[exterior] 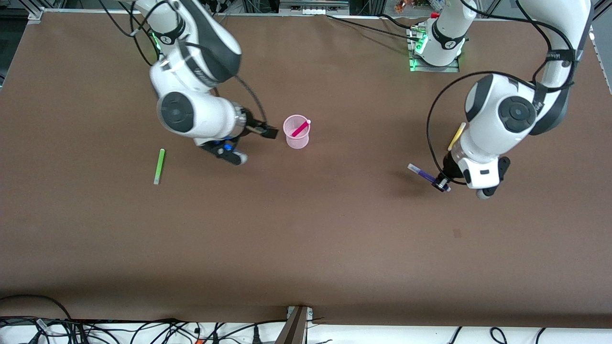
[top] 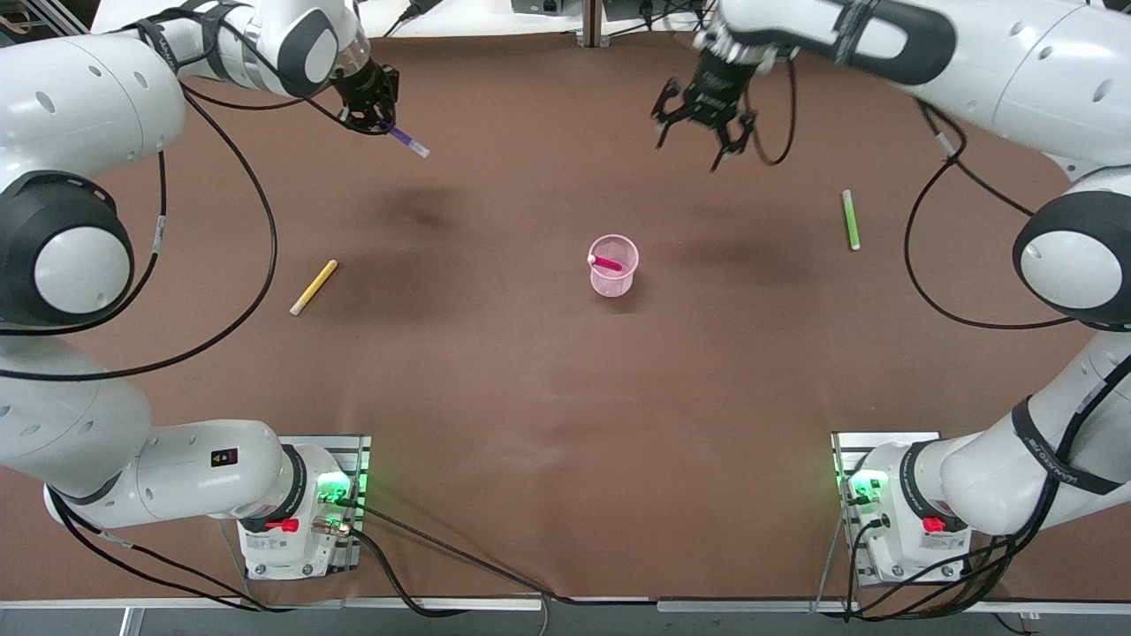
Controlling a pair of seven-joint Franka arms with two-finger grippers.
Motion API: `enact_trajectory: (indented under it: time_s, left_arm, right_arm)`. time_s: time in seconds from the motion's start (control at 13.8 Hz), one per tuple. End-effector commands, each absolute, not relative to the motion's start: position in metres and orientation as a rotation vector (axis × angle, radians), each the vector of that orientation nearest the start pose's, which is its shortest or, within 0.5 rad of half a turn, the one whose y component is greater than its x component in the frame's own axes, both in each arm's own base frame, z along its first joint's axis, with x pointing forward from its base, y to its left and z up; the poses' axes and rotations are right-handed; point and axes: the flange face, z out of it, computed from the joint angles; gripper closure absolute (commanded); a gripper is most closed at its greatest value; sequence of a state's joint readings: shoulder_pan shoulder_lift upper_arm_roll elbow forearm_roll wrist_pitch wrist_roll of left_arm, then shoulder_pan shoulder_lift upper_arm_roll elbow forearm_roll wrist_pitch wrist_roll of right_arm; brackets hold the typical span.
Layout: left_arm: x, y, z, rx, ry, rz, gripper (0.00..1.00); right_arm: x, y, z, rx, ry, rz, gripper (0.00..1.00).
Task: Organize pens into pink holder with both arms
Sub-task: 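Carry the purple marker with the left gripper while the right gripper withdraws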
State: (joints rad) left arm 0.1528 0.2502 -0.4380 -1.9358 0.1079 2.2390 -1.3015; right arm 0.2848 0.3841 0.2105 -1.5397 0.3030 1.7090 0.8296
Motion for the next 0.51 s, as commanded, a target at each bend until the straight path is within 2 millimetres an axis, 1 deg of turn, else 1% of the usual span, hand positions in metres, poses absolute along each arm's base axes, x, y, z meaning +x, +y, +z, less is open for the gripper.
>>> enact_trajectory:
  time_s: [0.0, 0.07, 0.15, 0.22, 0.36, 0.44]
  left_arm:
    - [0.563, -0.208, 0.400, -2.730, -1.536, -0.144, 1.00]
    - [0.556, -0.227, 0.406, -2.695, -1.571, -0.173, 1.00]
    - [0.546, -0.248, 0.409, -2.670, -1.606, -0.186, 1.00]
    - [0.537, -0.267, 0.412, -2.657, -1.644, -0.201, 1.00]
    - [0.523, -0.303, 0.424, -2.641, -1.712, -0.255, 1.00]
    - [0.514, -0.322, 0.429, -2.635, -1.737, -0.297, 1.00]
  right_arm:
    - [0.577, 0.264, 0.486, -2.942, 0.377, 0.397, 0.00]
    - [0.579, 0.241, 0.507, -2.954, 0.290, 0.327, 0.00]
    - [0.579, 0.213, 0.525, -2.958, 0.253, 0.289, 0.00]
    - [0.573, 0.193, 0.546, -2.960, 0.183, 0.259, 0.00]
    - [0.558, 0.145, 0.575, -2.967, 0.112, 0.236, 0.00]
    - [0.551, 0.121, 0.584, -2.962, 0.061, 0.223, 0.00]
